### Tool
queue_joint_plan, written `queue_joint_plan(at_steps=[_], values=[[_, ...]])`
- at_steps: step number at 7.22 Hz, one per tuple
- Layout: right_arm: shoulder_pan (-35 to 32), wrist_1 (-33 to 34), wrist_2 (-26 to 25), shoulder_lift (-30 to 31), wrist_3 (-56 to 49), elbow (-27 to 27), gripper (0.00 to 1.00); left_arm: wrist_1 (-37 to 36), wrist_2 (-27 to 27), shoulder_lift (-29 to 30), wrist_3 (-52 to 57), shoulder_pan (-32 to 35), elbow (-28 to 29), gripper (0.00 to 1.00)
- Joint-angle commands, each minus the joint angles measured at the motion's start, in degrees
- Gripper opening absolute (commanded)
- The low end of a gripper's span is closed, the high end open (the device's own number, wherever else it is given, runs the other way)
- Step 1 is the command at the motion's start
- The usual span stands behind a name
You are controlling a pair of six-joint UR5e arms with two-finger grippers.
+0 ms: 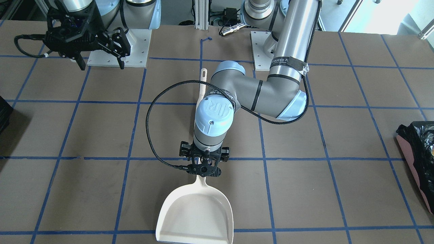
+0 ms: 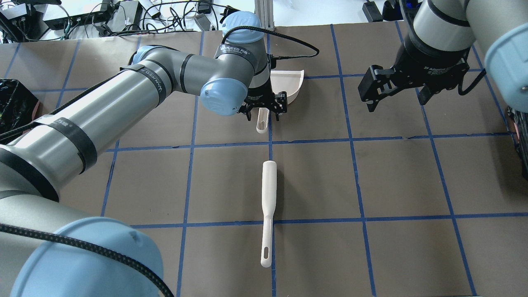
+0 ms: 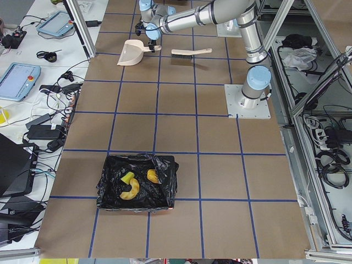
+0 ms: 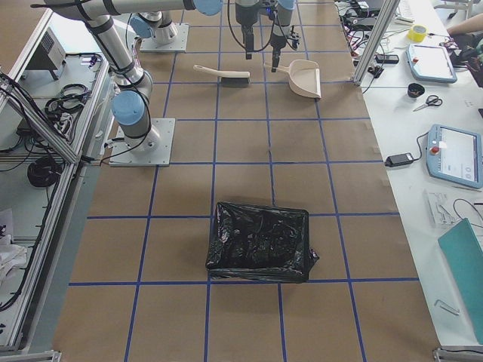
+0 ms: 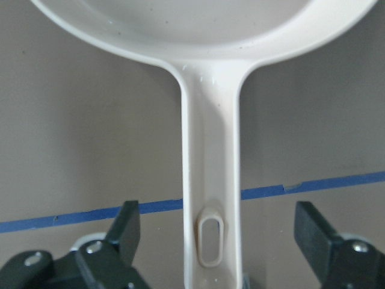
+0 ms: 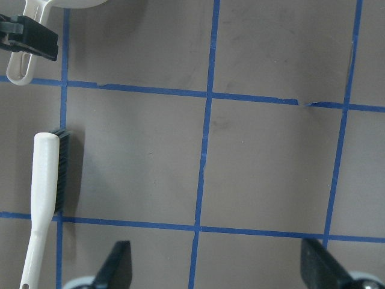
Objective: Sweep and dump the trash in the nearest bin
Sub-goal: 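Carry the empty dustpan back and set it on the table with the left gripper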
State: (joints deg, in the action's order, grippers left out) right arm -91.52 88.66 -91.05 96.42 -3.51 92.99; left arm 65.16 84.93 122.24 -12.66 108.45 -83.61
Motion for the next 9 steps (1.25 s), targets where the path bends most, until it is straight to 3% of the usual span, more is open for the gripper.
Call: queue_joint_plan(at_steps=[1,4,7,9], values=[[-0.06,0.03,0.17,0.0,0.0,0.0,1.0,0.06,0.33,-1.55,0.17,0.01,0.12,1.0],[-0.06,0.03,0.0,0.0,0.0,0.0,1.0,0.14,1.38,-5.25,1.05,-0.69,0.21,1.0],[-0.06,0.03,0.0,0.09,0.0,0.0,1.0,0.23,9.27,-8.59,1.23,-1.74,-0.41,1.0],[-0.06,0.03,0.0,0.09,0.0,0.0,1.0,1.46,10.0,-11.48,1.23,-5.86,-2.15,1.0]])
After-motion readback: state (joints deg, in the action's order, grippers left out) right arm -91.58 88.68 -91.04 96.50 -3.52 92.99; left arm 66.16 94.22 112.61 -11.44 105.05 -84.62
